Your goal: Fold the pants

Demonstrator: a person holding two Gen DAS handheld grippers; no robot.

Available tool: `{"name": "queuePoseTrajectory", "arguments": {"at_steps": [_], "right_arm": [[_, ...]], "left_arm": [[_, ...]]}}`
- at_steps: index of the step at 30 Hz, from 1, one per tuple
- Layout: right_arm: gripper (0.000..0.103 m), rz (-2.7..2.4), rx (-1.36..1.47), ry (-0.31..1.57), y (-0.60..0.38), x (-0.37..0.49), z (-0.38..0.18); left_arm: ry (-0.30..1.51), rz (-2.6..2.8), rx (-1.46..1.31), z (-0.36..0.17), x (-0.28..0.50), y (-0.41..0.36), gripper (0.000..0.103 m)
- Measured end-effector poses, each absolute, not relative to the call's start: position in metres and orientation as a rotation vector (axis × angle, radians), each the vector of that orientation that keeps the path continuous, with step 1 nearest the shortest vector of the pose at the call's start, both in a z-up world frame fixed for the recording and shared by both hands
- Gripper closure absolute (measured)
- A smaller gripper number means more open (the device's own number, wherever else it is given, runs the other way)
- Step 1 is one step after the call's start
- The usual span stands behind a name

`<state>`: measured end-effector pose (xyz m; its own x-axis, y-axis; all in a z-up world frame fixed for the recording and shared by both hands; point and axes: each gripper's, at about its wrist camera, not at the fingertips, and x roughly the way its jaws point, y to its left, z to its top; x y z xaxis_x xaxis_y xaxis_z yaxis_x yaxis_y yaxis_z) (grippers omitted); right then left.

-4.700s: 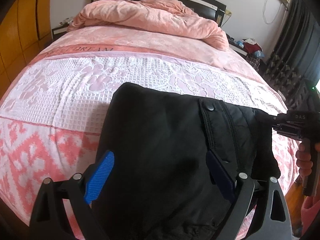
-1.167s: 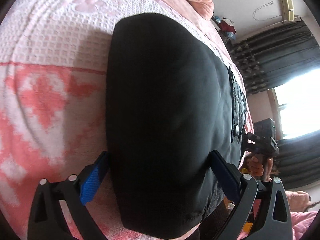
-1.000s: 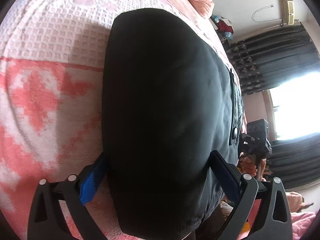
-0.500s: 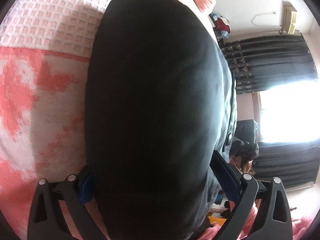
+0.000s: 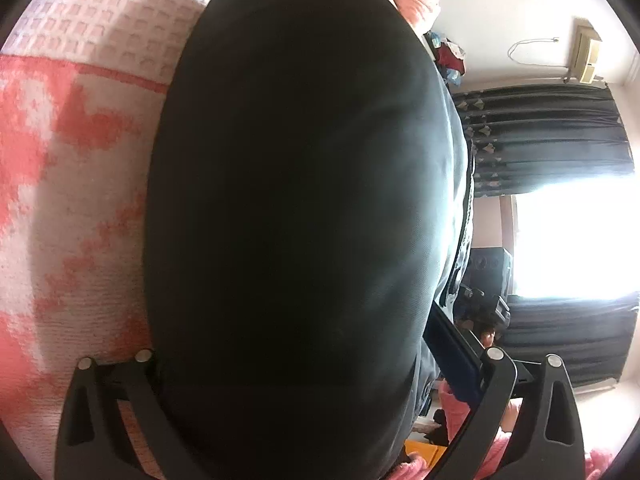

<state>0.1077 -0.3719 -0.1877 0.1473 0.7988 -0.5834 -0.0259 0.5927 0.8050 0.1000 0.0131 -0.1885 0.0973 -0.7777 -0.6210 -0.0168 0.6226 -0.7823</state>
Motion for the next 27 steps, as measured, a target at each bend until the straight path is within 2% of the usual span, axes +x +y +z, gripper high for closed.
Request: {"name": "queuePoseTrajectory", "arguments": {"at_steps": [4,9,17,23,27], "right_arm": [[0.027,0.679,0.748,1.297,-0.372,0.103,-0.185],[0.033,0.669,0.748,1.288,-0.369,0.101,-0.188],[0.043,0.646,0.761,1.273,-0.372,0.103,-0.191],[0.059,0.631,0.733,1.237,-0.366,0.096,-0.175],[0.061,0.621,0.684,1.217,-0.357,0.089,-0.159]], "left_arm": [[1.366,-0.631,-0.743,-0.187,0.099,0.014,0.008],[1.353,-0.613,-0.828,-0.186,0.097,0.027,0.028],[1.284,-0.579,-0.862,-0.175,0.089,0.029,0.049],[1.207,-0.557,-0.801,-0.152,0.079,0.024,0.055],[1.168,-0.567,-0.785,-0.138,0.072,0.03,0.056]]}}
